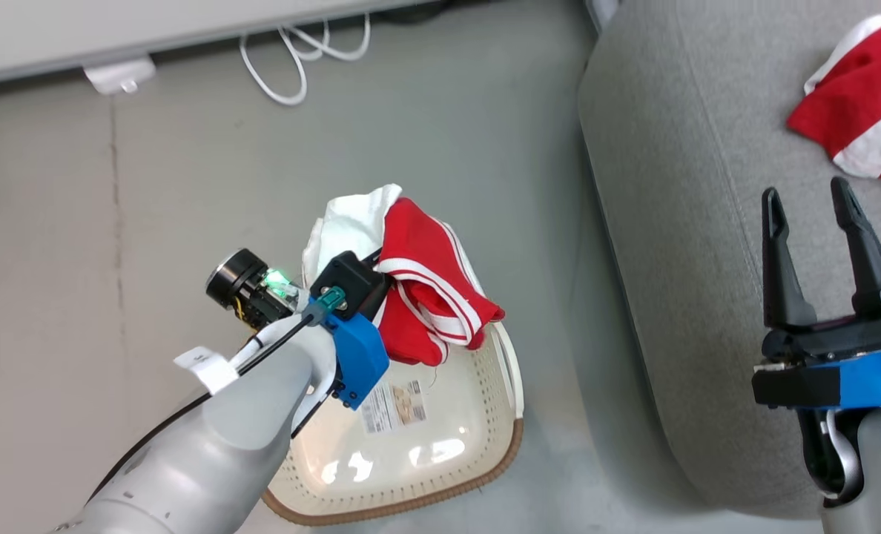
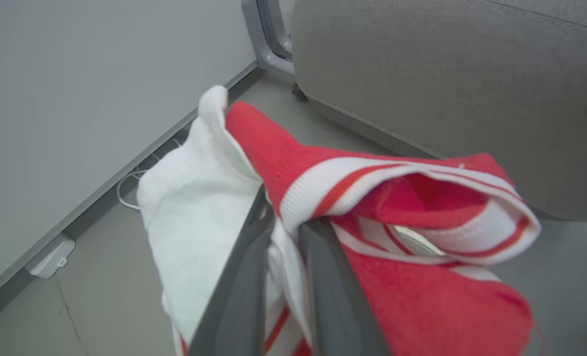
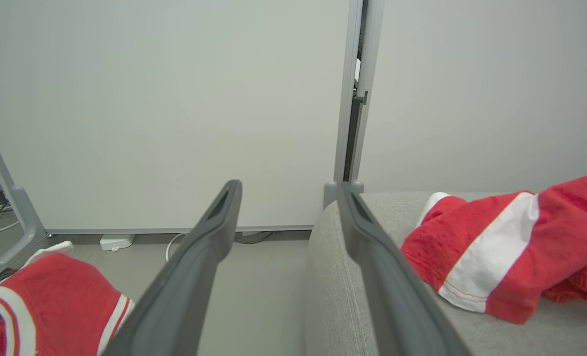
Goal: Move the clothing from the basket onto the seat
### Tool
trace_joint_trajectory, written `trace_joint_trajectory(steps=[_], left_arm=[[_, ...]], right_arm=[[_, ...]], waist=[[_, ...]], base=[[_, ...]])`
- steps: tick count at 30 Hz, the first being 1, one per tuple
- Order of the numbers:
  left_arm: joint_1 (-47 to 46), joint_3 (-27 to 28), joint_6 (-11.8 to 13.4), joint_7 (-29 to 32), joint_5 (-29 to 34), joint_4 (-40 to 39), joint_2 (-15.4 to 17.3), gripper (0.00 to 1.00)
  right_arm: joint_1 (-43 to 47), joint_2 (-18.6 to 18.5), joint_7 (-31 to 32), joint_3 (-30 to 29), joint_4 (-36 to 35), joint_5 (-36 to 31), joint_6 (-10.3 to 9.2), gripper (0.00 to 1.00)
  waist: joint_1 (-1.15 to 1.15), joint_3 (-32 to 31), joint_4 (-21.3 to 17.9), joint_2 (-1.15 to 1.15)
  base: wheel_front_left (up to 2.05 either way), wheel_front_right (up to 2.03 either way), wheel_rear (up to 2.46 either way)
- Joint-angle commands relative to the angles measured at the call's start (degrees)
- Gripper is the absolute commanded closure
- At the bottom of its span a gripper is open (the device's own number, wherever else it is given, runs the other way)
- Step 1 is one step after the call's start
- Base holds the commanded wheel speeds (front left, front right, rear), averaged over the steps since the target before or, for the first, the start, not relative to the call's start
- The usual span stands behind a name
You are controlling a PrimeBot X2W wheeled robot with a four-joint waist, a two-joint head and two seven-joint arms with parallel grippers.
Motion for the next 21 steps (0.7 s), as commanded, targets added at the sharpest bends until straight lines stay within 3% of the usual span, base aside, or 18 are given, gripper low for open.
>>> trace_joint_trajectory(steps=[1,14,21], left_arm=[[1.4,1.7,0.6,-0.3,-0.3,-1.9,0.9,1.0],[8.7,18.0,2.7,-0.3,2.2,-19.4,3.3,1.0],[10.5,20.8,1.7,-0.3,3.9,-24.6,2.3,1.0]], right_arm=[[1.3,-0.1,-0.2,-0.2,0.4,-0.1,0.01,0.0],[6.9,1.3,-0.2,0.1,2.2,-1.0,0.01,0.0],[9.5,2.0,-0.2,-0.2,2.7,-1.1,0.01,0.0]], waist=[[0.01,-3.9,1.5,0.0],[0.01,-14.1,3.4,0.0],[0.01,-17.3,4.2,0.0]], base=[[0.0,0.0,0.0],[0.0,0.0,0.0],[0.0,0.0,0.0]])
